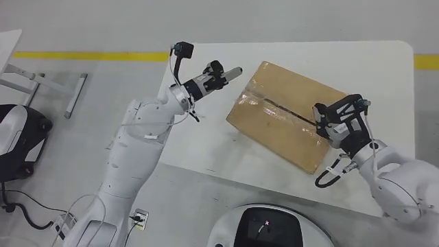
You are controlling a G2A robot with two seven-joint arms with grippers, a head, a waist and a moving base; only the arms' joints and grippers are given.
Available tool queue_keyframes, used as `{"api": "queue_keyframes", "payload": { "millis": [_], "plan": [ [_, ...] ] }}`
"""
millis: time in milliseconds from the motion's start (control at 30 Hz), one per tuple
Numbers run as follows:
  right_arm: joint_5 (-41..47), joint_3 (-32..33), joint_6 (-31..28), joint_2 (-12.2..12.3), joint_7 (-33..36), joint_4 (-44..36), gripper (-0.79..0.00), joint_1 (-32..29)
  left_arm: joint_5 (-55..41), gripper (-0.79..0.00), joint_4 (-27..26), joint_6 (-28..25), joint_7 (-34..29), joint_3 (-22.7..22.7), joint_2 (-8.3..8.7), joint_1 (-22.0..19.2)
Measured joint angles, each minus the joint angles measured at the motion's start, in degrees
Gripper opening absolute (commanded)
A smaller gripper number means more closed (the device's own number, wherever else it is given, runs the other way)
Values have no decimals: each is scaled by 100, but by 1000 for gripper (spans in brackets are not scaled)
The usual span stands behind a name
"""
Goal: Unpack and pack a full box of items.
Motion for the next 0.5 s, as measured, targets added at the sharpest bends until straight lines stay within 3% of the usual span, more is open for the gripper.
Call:
{"api": "queue_keyframes", "payload": {
  "millis": [333,500],
  "plan": [
    [339,-689,-358,-97,454,493,-345,719,827,0,-28,136,660,-221,42,472],
    [257,-947,-258,-143,638,777,-489,956,820,0,-28,134,655,-219,41,468]
  ]
}}
